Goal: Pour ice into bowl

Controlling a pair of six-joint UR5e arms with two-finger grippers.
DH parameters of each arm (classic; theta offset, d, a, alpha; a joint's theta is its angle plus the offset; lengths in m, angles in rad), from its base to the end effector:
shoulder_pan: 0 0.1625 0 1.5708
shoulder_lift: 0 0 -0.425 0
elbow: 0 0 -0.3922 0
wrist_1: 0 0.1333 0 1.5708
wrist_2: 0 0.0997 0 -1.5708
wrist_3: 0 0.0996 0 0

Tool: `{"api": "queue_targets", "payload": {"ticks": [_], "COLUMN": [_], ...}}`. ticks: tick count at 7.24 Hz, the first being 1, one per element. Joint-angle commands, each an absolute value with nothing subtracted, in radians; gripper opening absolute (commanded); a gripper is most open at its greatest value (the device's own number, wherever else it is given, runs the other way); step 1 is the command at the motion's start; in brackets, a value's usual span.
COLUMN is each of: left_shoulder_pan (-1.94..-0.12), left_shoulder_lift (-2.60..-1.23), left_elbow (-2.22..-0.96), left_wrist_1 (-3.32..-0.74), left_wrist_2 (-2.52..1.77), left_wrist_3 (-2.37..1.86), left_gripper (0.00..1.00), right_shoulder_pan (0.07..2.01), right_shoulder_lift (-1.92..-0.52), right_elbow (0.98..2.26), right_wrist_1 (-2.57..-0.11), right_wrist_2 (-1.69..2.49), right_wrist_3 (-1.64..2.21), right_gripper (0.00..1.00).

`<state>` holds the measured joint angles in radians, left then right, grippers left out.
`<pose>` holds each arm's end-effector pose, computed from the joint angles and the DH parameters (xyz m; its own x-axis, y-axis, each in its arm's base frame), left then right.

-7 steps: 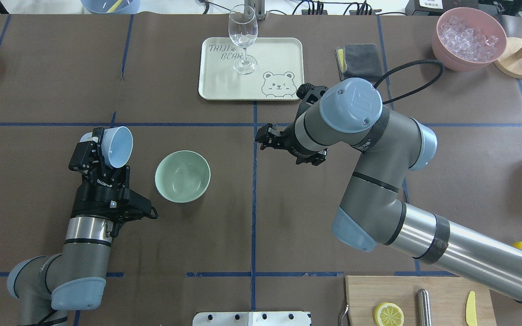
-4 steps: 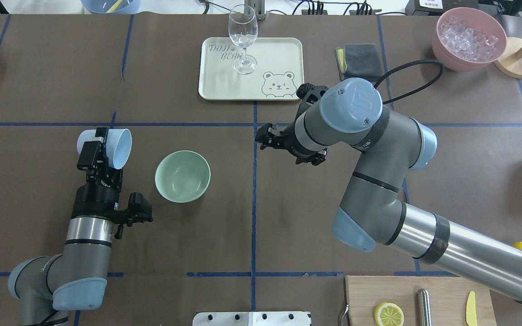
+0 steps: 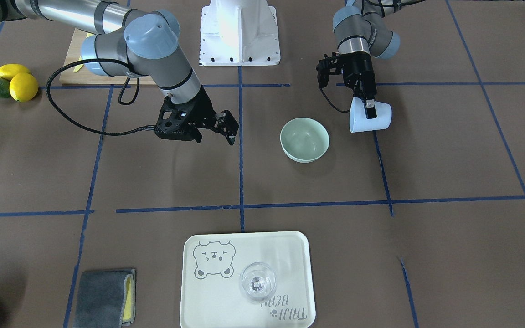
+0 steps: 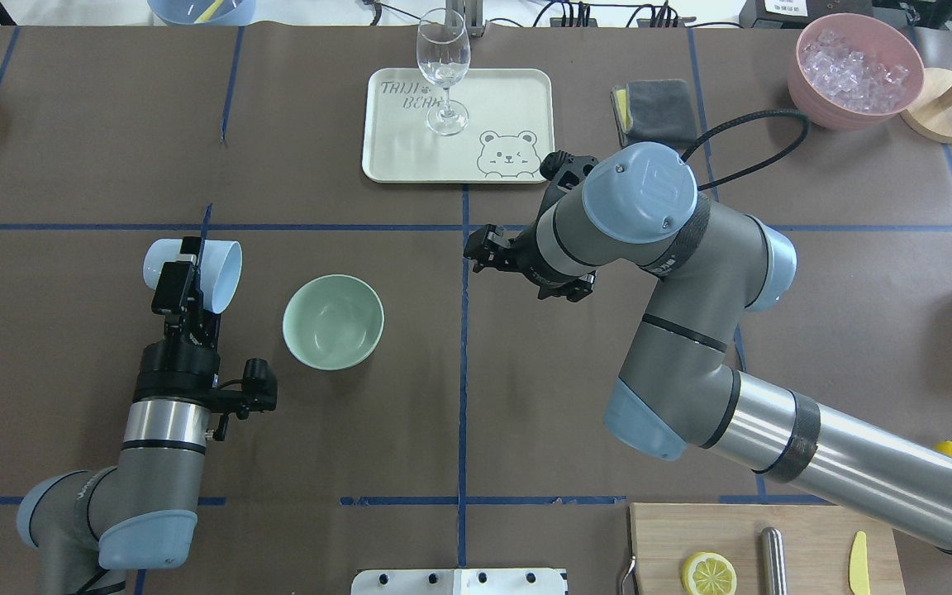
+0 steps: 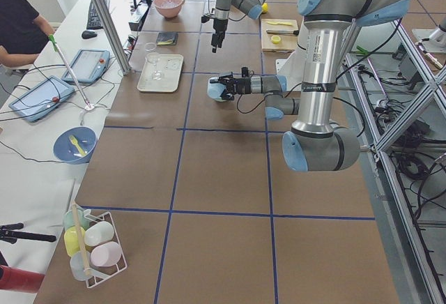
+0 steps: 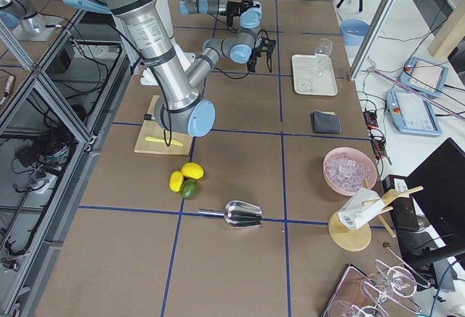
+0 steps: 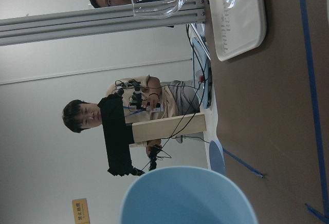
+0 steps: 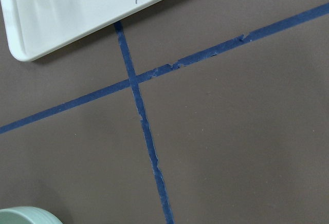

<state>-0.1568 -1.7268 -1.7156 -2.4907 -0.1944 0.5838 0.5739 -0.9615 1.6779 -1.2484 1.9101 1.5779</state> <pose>0.4508 -0.3052 0.3791 0.5980 0.0686 0.7985 -0.8011 0.0188 0.5983 -0.5087 -0.4481 0.2152 0.4241 0.2821 0.8606 -0.2741 0.9457 -0.1749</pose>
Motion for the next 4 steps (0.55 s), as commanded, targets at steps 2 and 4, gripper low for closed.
{"api": "queue_targets", "payload": {"ticks": [2, 4], "left_shoulder_pan": [-0.117, -0.095], "left_shoulder_lift": [-1.805, -1.816], "left_elbow": [-1.664, -1.664], "left_wrist_1": [-2.49, -2.491], "left_wrist_2": [-0.138, -0.109], "left_wrist_3": [0.699, 0.808], "left_gripper": [0.0, 0.0], "right_shoulder_pan": [0.574, 0.577], "right_shoulder_lift": [-0.956, -0.959], "right_elbow": [1.68, 1.678], "right_wrist_1": [-1.247, -1.247], "right_wrist_2": [1.911, 1.91], "right_wrist_3": [1.586, 1.588], "right_gripper": [1.0, 1.0]}}
